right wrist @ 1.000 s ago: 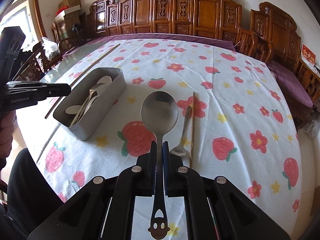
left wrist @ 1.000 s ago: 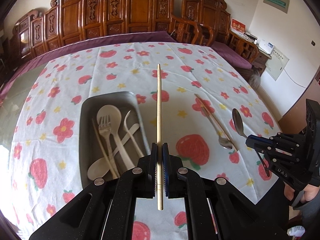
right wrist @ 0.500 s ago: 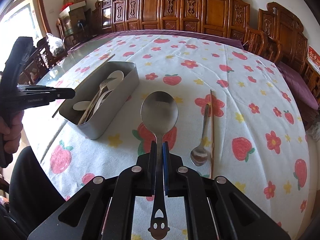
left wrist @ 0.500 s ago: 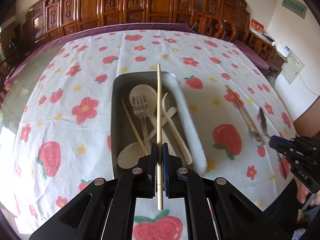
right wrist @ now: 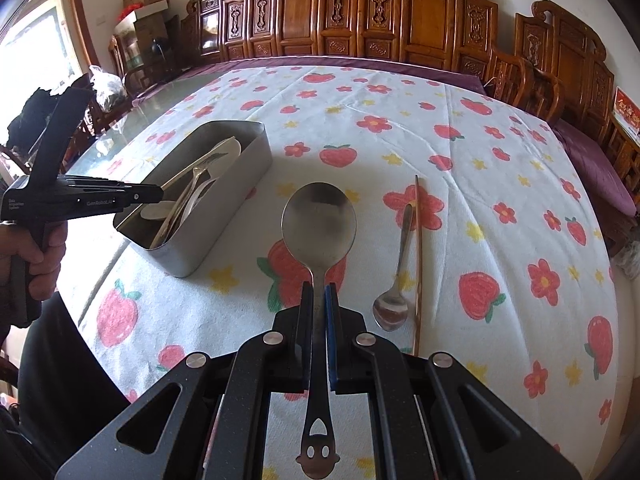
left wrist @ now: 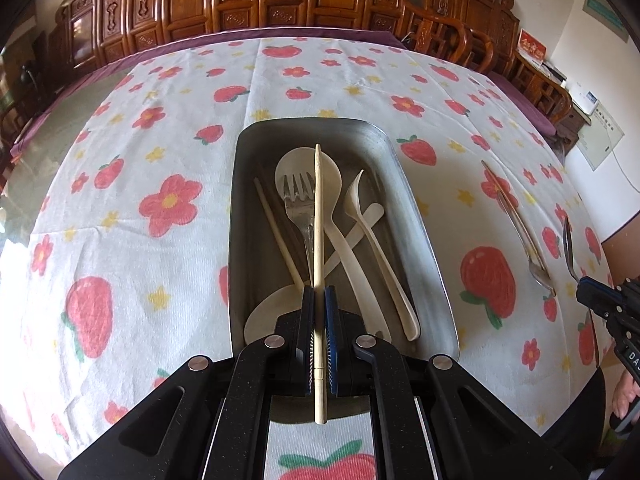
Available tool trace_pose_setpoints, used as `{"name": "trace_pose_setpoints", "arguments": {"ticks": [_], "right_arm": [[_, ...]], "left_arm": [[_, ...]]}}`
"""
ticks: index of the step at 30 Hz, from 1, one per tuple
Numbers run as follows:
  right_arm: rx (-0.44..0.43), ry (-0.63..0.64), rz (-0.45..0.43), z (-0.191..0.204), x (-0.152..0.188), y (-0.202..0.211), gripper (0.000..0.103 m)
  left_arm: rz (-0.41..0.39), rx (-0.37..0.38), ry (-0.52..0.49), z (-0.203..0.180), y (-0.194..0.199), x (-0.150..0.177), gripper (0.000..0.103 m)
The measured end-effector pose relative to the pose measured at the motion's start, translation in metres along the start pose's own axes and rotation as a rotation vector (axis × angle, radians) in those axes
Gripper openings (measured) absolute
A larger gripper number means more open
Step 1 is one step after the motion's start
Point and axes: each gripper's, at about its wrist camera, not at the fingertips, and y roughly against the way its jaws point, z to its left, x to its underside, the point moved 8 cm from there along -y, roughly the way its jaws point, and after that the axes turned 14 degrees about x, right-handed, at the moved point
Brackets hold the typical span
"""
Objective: Organize utensils
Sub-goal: 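Carry the chopstick into the tray and open the left tool while the right tool holds the spoon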
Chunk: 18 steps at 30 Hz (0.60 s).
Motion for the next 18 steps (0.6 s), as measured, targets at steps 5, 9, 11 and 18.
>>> {"name": "trace_pose_setpoints", "arguments": {"ticks": [5, 9, 11, 18], "right_arm": [[-0.006, 0.008, -0.003, 0.004, -0.005, 0.000, 0.007], [-0.015, 0.019, -0.004, 0.011, -0.009, 0.000, 0.007], [-0.024, 0.025, -0.005, 0.016, -0.011, 0.000, 0.007], [-0.063, 0.050, -0.029, 0.041, -0.031, 0.000, 0.007]], "left_arm": [[-0.004, 0.005, -0.001, 0.000, -0.003, -0.005, 0.004], [-0.010, 0.008, 0.010, 0.003, -0.001, -0.007, 0.011], [-0.020, 0.006, 0.009, 0.002, 0.003, -0.008, 0.021], [-0.080, -0.005, 0.005, 0.006, 0.034, -0.009, 0.024]]}}
